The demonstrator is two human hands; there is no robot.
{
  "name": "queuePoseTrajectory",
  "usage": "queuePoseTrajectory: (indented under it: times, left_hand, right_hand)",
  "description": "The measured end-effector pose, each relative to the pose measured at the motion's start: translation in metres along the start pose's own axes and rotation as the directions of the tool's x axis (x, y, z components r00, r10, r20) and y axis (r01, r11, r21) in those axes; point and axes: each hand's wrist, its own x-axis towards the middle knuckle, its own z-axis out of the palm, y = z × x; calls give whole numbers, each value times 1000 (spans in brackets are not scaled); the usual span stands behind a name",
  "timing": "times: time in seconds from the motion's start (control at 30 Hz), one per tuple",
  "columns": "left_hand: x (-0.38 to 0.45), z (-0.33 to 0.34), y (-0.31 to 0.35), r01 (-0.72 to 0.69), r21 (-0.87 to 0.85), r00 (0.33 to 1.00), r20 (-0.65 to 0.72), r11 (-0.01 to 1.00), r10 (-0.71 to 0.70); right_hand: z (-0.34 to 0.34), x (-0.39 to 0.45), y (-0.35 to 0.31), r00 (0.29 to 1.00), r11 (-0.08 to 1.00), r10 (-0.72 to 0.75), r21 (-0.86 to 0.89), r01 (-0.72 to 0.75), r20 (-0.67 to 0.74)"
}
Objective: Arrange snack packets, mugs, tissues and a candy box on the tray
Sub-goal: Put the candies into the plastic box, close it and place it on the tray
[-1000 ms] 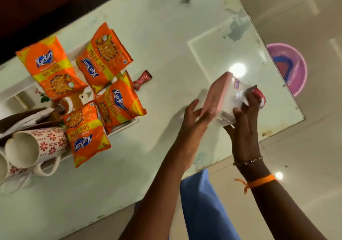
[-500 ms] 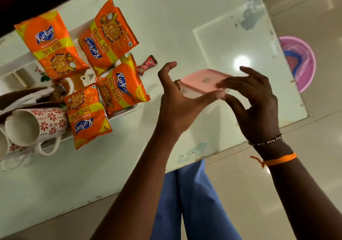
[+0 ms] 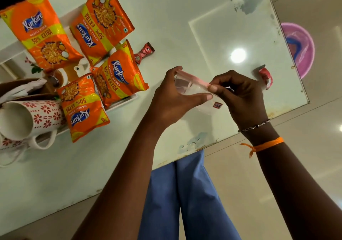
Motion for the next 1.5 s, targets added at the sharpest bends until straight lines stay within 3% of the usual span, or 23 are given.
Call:
queuePoseTrajectory:
  times: [0.1, 0.27, 0.37, 0.5, 0.57, 0.67, 0.77, 0.93, 1.13, 1.33, 1.4, 1.5]
  left_hand:
    - [0, -2, 3, -4, 3, 1000, -13, 1000, 4]
    - [-12, 0, -2, -64, 165, 994, 93, 984, 49]
    - [-21, 8, -9, -102, 174, 993, 78, 979, 90]
    - [-25, 15, -17, -124, 157, 992, 33, 980, 120]
    - [-26, 17, -18, -131, 159, 991, 24, 979, 129]
    - [-23, 17, -16, -154, 111, 988, 29, 982, 152]
    - [-20, 14, -11, -157, 79, 987, 28, 984, 155]
    - [-15, 13, -5, -170, 155, 985, -8, 973, 173]
    - [-7, 14, 5, -224, 172, 968, -74, 959, 239]
    - [10, 12, 9, -260, 145, 952, -126, 955, 278]
    - [15, 9, 8, -257, 90, 951, -152, 962, 268]
    - [23, 1, 10, -243, 146, 936, -225, 959, 271]
  right_hand:
    - [4, -1, 5, 1000, 996, 6, -87, -7, -11]
    - [-10, 25, 19, 962, 964, 20, -251, -91, -274]
    - [-10, 35, 27, 962, 923, 30, -361, -130, -271]
    - [-17, 37, 36, 952, 897, 114, -382, -222, -285]
    - [-26, 33, 39, 943, 877, 73, -430, -215, -324]
    - [-44, 27, 48, 909, 761, -6, -591, -266, -417]
    - [-57, 23, 59, 886, 652, 20, -665, -363, -464]
    - [-61, 26, 63, 912, 670, 32, -668, -323, -409]
    - [-35, 31, 25, 964, 859, -47, -503, -93, -260]
    - [1, 33, -4, 994, 891, -107, -443, 99, 8]
    - [6, 41, -4, 990, 901, -136, -418, 115, -22]
    - [6, 70, -7, 982, 902, -175, -412, 131, -71]
